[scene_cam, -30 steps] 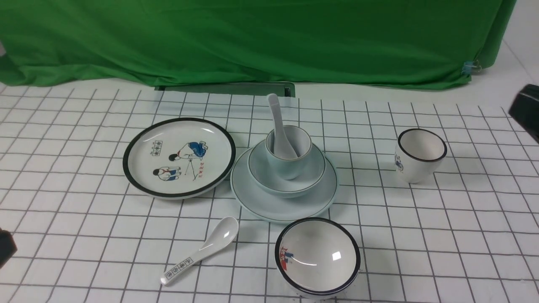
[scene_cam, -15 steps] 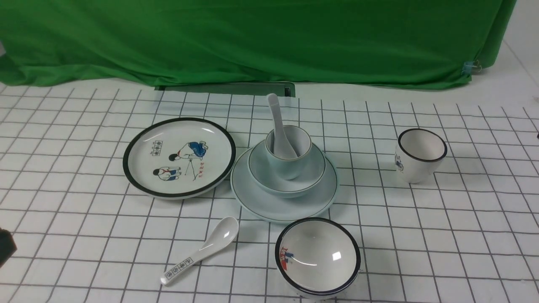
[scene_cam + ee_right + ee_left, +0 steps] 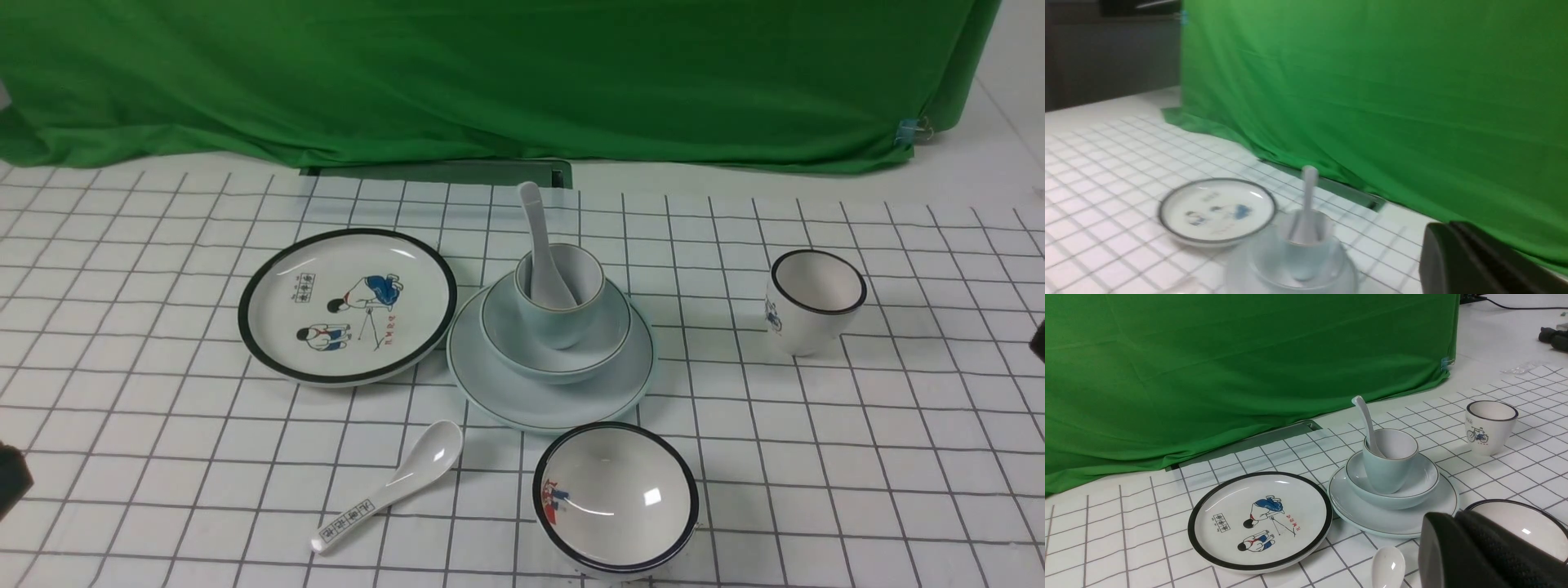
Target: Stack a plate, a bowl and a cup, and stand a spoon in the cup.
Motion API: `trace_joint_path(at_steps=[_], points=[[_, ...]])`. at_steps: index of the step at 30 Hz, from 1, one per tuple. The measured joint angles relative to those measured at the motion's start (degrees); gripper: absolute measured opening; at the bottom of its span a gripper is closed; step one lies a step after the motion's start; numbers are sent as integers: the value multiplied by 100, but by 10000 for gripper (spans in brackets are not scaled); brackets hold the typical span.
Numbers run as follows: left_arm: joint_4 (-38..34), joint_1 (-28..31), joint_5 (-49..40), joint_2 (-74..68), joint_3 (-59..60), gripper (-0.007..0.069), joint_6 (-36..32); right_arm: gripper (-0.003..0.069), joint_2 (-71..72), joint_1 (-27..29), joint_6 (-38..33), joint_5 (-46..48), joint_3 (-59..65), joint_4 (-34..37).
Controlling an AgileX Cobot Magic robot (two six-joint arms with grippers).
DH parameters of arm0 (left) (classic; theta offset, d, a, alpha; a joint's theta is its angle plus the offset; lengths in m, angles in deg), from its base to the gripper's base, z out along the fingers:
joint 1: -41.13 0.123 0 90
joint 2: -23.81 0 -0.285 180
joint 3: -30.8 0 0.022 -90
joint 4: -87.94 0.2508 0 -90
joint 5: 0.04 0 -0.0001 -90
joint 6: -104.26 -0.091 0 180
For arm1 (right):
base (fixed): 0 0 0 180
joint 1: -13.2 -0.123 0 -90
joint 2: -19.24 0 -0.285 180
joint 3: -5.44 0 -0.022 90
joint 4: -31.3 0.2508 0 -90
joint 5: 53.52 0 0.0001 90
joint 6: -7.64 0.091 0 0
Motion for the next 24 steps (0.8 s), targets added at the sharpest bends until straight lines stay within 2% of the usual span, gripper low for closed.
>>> trace_joint_path(at_steps=[6, 9, 11, 16, 20, 24], points=[[0, 0, 0, 0, 0, -29, 0, 10, 983, 1443, 63, -135, 1204, -298], [0, 0, 0, 0, 0, -29, 0, 10, 1426, 2180, 554, -68, 1751, -627], [0, 0, 0, 0, 0, -29, 0, 10, 1637, 2454, 831, -35, 2012, -808], [0, 0, 0, 0, 0, -29, 0, 10, 2196, 2709, 1419, 424, 2392, -1032], [0, 0, 0, 0, 0, -29, 0, 10, 2259, 2708, 1528, 1013, 2400, -1048], [0, 0, 0, 0, 0, -29, 0, 8, 2266, 2719, 1540, 1140, 2400, -1050]])
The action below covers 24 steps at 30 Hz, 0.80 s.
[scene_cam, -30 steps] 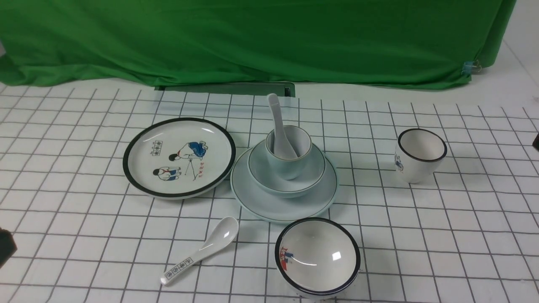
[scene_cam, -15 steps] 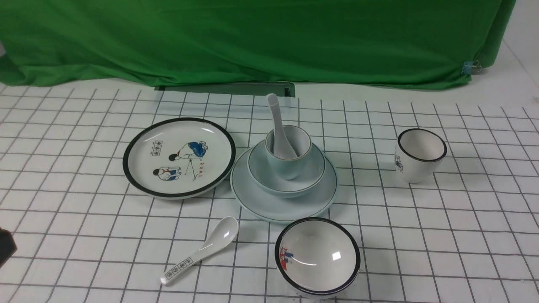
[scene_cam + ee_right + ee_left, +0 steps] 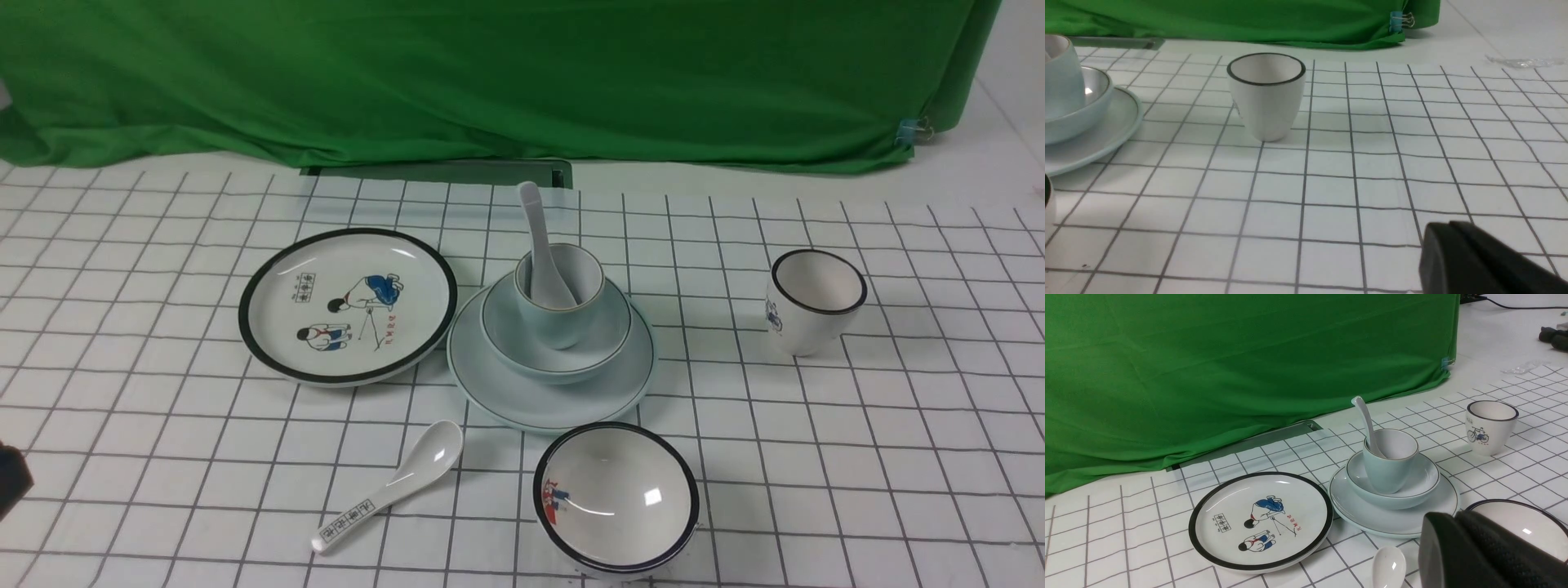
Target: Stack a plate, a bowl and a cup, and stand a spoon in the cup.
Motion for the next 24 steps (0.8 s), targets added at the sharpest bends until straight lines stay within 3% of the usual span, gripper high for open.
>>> trace_joint_path(at_steps=[24], points=[[0, 0, 0, 0, 0, -29, -2, 20, 2, 104, -38, 0, 0, -1]])
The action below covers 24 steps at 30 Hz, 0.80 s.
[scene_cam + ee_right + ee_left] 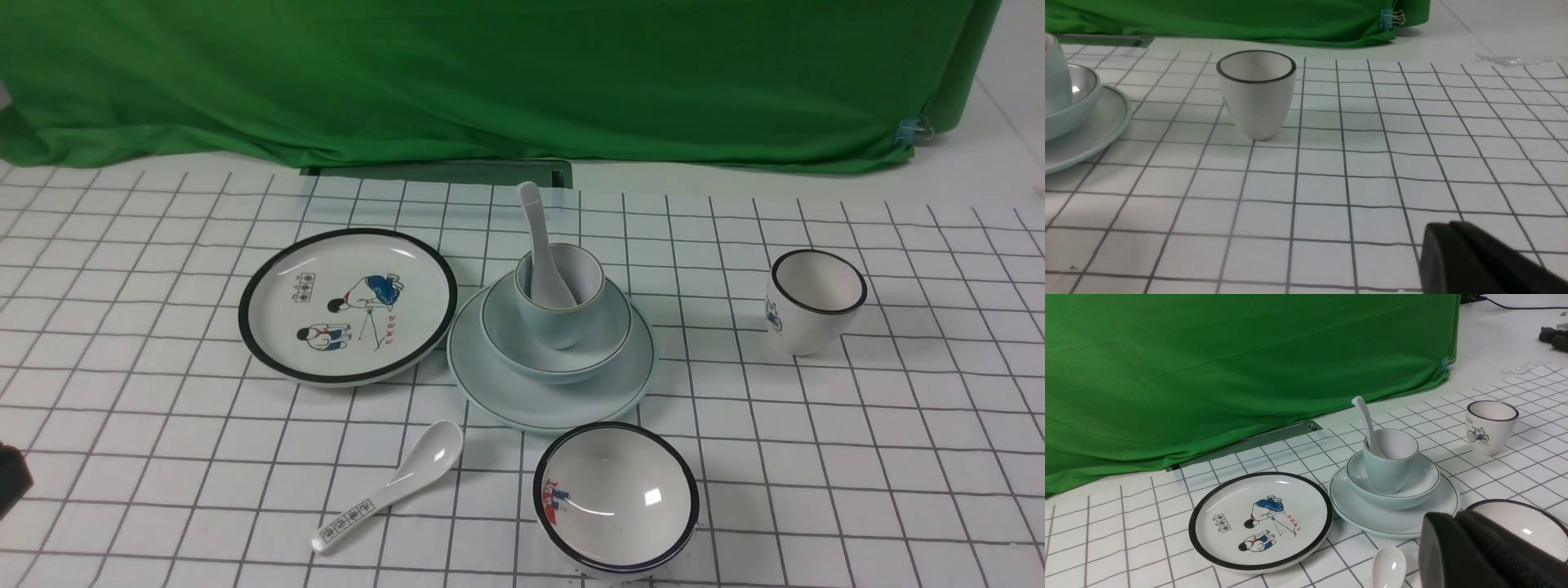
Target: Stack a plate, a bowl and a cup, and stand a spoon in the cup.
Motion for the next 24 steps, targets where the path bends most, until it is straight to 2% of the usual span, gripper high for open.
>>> trace_joint_path(at_steps=[24], points=[[0, 0, 0, 0, 0, -29, -11, 78, 0, 0, 0, 8, 0, 6]])
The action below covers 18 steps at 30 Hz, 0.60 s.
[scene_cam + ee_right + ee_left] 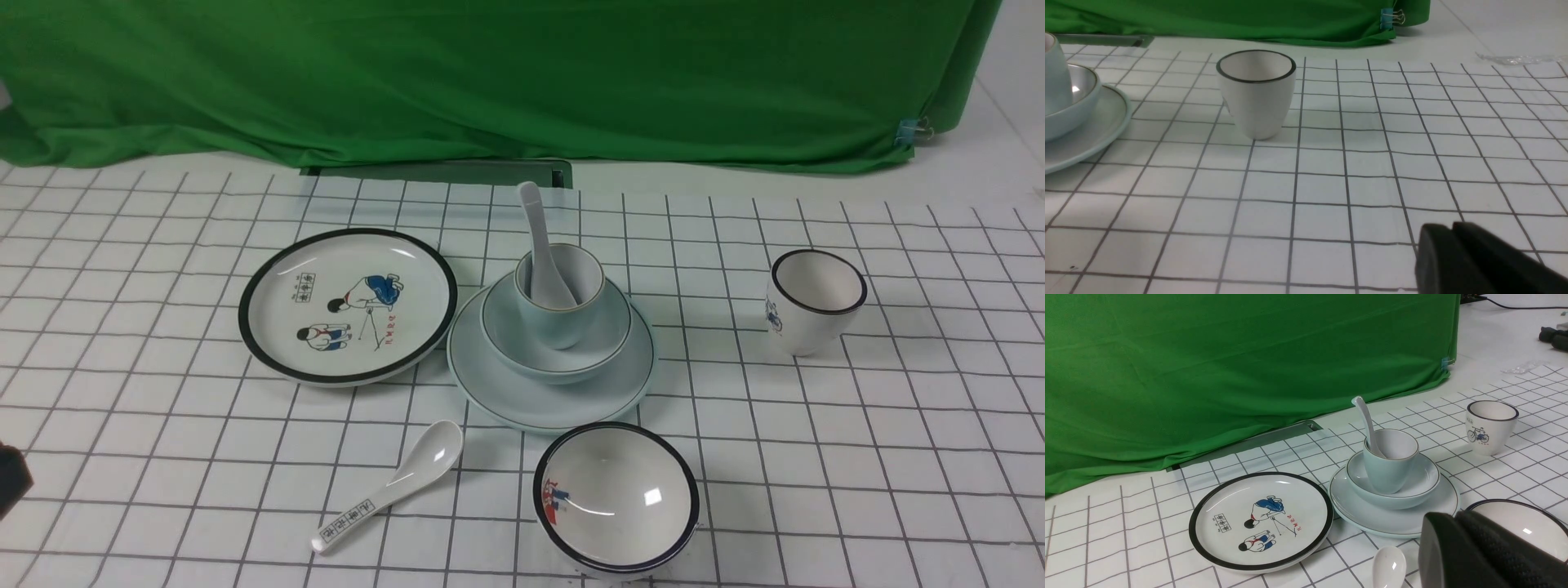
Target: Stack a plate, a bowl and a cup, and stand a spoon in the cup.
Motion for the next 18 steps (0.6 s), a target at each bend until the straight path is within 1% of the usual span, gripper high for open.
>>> trace_joint_path(at_steps=[7, 9, 11, 12, 13, 15, 16, 17, 18], points=[[-20, 0, 31, 0, 24, -29, 0, 94, 0, 0, 0, 0, 0, 0], [-25, 62, 346, 5, 208, -29, -18, 101, 0, 0, 0, 0, 0, 0], [-25, 301, 931, 5, 488, -29, -119, 105, 0, 0, 0, -5, 0, 0], [-25, 332, 1050, 5, 553, -29, -133, 106, 0, 0, 0, -5, 0, 0], [-50, 656, 1588, 5, 835, -29, -160, 111, 0, 0, 0, -5, 0, 0], [-144, 951, 2092, 5, 1141, -29, -182, 116, 0, 0, 0, -5, 0, 0], [-218, 1218, 2411, 14, 1374, -29, -189, 120, 0, 0, 0, -5, 0, 0], [-251, 1308, 2457, 21, 1409, -29, -191, 120, 0, 0, 0, -5, 0, 0], [-326, 1615, 2704, 37, 1668, -29, -196, 123, 0, 0, 0, -5, 0, 0]])
